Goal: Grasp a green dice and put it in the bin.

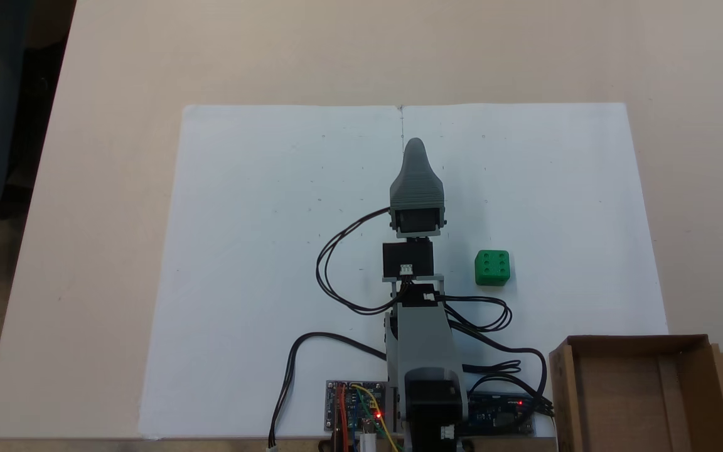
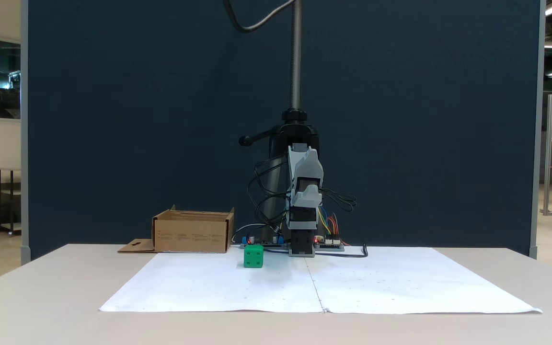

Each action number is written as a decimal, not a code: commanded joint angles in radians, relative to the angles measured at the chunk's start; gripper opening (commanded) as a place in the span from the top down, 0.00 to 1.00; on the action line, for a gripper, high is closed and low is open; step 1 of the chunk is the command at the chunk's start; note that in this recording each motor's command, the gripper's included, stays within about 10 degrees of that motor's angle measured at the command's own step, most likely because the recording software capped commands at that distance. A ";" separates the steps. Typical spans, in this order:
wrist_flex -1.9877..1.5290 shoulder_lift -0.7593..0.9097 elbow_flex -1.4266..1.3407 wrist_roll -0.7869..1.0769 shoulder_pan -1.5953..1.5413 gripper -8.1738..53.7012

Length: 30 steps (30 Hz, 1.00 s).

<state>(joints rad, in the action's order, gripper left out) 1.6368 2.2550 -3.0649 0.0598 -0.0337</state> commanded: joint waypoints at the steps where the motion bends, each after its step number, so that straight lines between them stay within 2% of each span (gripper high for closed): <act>1: -0.176 0.110 -0.061 0.044 0.095 0.15; 5: -0.325 0.110 -0.061 0.044 0.095 0.15; 30: -0.296 0.112 -0.061 0.051 0.100 0.15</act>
<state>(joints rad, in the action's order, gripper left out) 1.2962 2.2550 -3.0649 0.0583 0.0522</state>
